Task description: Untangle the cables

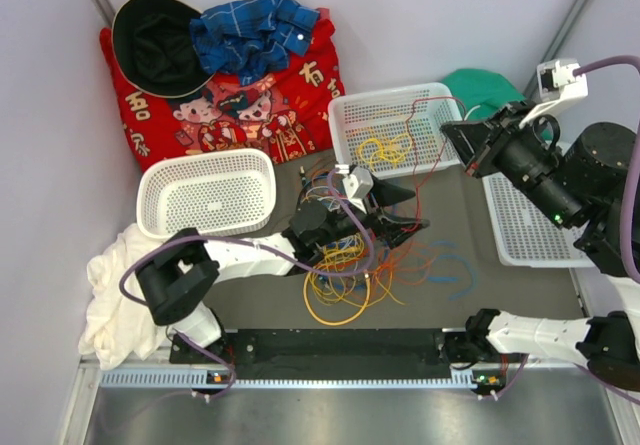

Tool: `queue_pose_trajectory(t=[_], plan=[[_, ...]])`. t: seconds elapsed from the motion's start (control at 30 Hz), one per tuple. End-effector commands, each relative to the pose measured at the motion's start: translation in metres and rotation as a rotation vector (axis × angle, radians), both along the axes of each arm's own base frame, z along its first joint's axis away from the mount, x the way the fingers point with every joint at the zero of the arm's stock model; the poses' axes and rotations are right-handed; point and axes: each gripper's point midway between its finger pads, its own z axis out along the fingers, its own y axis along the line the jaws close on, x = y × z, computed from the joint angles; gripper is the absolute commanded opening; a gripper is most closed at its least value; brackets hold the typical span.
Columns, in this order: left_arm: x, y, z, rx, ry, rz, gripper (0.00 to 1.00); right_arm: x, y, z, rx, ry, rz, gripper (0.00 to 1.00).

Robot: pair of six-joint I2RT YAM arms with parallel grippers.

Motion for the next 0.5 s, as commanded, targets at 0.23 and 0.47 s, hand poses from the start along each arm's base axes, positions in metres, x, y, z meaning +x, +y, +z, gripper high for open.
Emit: queue_pose_trajectory(t=[0.23,0.47], plan=[[0.011,-0.005,0.004,0.016,0.006,0.060,0.00,-0.010,-0.014,-0.001,0.032,-0.008,-0.006,0.00],[0.057,0.051,0.058,0.137,0.103,0.426,0.00,-0.027,-0.040,-0.013,0.070,-0.036,-0.026,0.07]])
